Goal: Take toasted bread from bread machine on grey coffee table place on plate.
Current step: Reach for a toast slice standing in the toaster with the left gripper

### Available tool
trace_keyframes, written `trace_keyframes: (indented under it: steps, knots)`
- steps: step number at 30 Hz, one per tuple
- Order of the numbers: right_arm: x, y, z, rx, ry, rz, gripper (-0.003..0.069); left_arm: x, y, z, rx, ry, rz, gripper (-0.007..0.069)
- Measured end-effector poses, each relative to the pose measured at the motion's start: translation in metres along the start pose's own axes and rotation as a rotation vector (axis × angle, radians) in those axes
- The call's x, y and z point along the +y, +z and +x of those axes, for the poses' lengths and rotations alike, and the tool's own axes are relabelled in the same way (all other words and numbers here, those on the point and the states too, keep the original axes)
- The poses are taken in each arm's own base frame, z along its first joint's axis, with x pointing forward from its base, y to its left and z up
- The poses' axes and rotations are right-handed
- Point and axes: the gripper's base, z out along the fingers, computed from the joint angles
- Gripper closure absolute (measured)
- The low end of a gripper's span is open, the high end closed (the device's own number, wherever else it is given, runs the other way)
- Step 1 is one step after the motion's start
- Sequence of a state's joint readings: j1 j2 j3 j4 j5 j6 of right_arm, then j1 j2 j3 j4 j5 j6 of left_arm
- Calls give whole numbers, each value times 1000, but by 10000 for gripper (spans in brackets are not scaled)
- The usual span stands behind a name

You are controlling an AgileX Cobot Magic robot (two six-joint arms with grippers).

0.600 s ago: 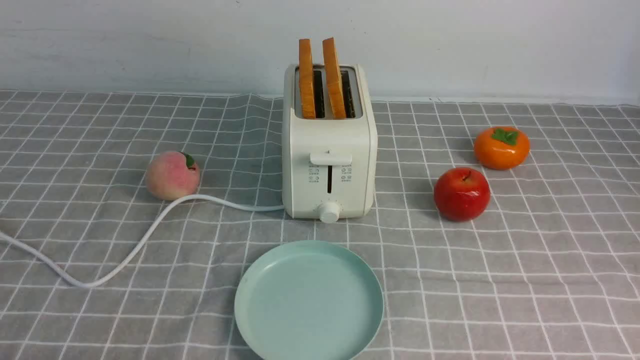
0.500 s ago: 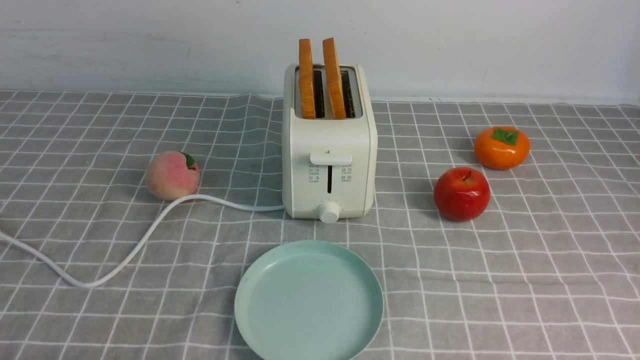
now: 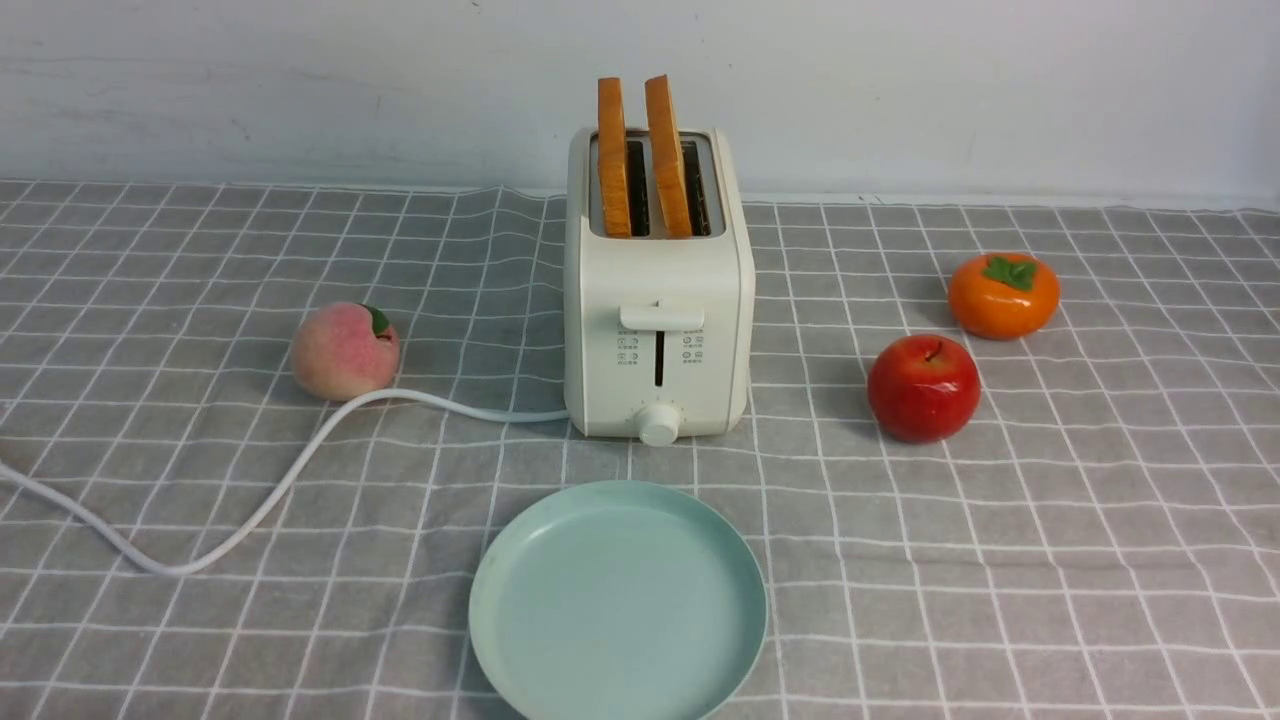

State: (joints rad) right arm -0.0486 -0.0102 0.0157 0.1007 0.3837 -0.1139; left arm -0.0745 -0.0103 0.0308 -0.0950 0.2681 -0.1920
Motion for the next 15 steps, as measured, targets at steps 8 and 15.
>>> trace_keyframes:
  steps: [8,15]
  knots:
    - [0,0,0,0,0,0,419,-5,-2,-20,-199,-556,116,386]
    - [0,0,0,0,0,0,419,-3,-4,-28,-279,-813,163,386]
